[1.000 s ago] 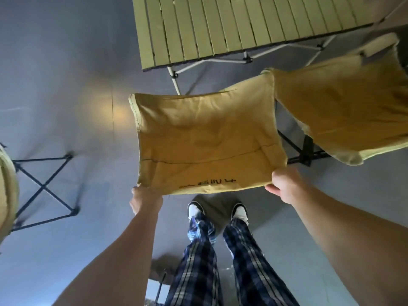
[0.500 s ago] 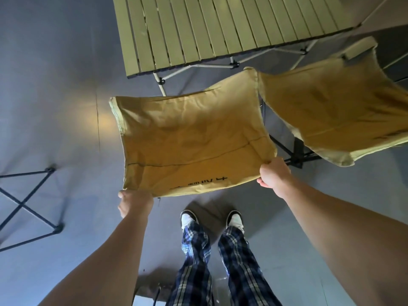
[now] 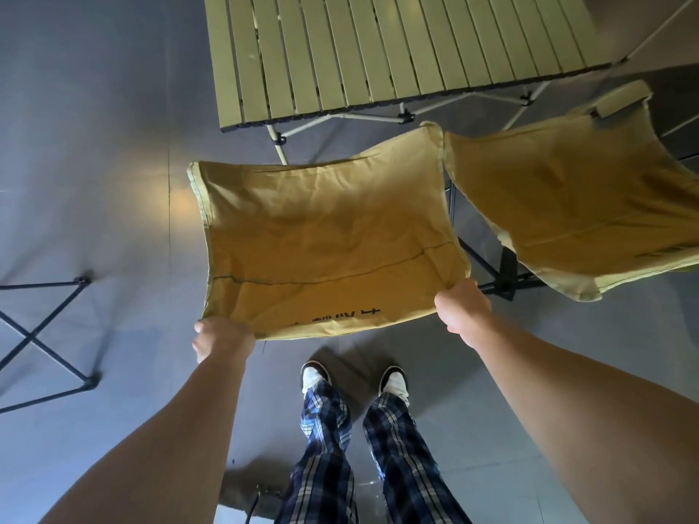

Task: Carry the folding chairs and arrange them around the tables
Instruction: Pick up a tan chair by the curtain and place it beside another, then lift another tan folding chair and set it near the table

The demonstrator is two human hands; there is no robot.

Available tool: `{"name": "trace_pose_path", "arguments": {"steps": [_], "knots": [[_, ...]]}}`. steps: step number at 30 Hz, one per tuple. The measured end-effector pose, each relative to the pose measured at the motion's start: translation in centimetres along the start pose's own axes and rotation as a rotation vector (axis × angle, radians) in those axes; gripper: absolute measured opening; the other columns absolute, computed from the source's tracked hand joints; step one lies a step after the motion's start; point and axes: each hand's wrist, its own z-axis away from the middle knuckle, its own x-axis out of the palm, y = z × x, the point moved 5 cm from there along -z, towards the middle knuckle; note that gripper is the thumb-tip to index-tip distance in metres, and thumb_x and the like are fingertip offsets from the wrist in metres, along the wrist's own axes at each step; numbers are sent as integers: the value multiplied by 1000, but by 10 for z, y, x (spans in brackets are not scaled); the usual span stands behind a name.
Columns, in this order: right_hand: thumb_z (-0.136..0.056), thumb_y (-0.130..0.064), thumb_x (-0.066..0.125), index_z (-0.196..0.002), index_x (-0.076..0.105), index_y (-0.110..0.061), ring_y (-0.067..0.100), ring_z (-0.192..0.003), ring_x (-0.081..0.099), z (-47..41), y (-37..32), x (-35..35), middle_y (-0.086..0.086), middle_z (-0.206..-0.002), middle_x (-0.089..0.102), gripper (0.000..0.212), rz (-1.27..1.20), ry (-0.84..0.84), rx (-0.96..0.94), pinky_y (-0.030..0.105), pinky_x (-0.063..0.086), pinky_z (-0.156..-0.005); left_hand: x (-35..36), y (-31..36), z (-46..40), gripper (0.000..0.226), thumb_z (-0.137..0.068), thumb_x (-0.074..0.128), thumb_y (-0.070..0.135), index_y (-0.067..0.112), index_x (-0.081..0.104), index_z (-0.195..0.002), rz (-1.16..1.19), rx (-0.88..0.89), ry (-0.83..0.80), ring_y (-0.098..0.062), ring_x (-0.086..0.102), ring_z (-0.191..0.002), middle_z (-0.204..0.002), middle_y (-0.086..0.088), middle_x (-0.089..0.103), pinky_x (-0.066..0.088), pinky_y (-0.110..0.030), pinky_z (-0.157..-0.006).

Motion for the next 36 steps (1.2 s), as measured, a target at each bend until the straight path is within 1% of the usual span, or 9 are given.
{"name": "trace_pose_path", "arguments": {"steps": [3,8,12,17,22,25,29,31,36], "knots": [[-88,-3,42,-118,44,-3,30,-82,58,3,-6,-1,17,-100,51,30,92,38,-51,35,54,-64,4,-9,-9,50,-95,50,3,-4,31,-140,10,-28,3,-45,47,-123,-136,-29,44,41,-48,-103],[-92,-7,50,-119,48,-1,36,-102,57,5,-11,8,16,-106,44,28,198,21,-124,43,52,-92,0,-18,-12,46,-92,52,4,-3,37,-135,17,-20,10,-47,51,-118,-131,-29,47,45,-52,-101],[-96,-5,49,-122,50,4,26,-76,49,5,-8,5,17,-98,53,28,330,93,-135,26,36,-51,-2,-20,-16,40,-93,50,5,-4,43,-131,-3,3,40,-45,53,-114,-127,-29,49,46,-50,-100],[-92,-7,52,-125,51,6,29,-90,49,-1,-12,5,17,-100,55,37,176,104,-140,42,54,-85,-5,-22,-20,39,-93,49,8,-3,45,-130,1,-10,28,-43,55,-111,-125,-27,50,50,-46,-95],[-85,-18,48,-103,45,-5,29,-86,52,23,-16,2,13,-108,49,22,303,149,-80,35,47,-69,-15,-29,-26,23,-88,52,14,5,50,-110,71,-57,-36,-34,61,-81,-98,-18,48,58,-45,-83],[-80,-19,51,-85,52,-11,33,-93,55,50,-46,11,9,-94,56,10,406,237,-233,43,49,-89,-28,-34,-28,18,-89,49,18,8,49,-103,40,-49,-96,-31,53,-73,-98,-17,50,56,-40,-78],[-82,-5,46,-63,43,-13,24,-62,47,119,-116,73,5,-66,49,20,428,53,-510,30,42,-59,-72,-37,-43,16,-88,43,15,3,53,-92,42,57,-98,-32,52,-74,-91,-18,55,46,-33,-68],[-86,-3,45,-69,53,-8,19,-57,44,167,-148,116,9,-69,54,20,479,-47,-674,28,41,-49,-106,-47,-55,20,-86,43,15,0,57,-87,67,86,-100,-33,53,-71,-88,-20,59,45,-31,-66],[-88,-9,46,-95,69,0,34,-89,66,276,-208,233,17,-91,71,25,570,-238,-928,38,55,-78,-201,-88,-90,31,-91,43,12,-3,65,-108,230,135,-99,-41,62,-104,-110,-24,64,51,-40,-84]]}}
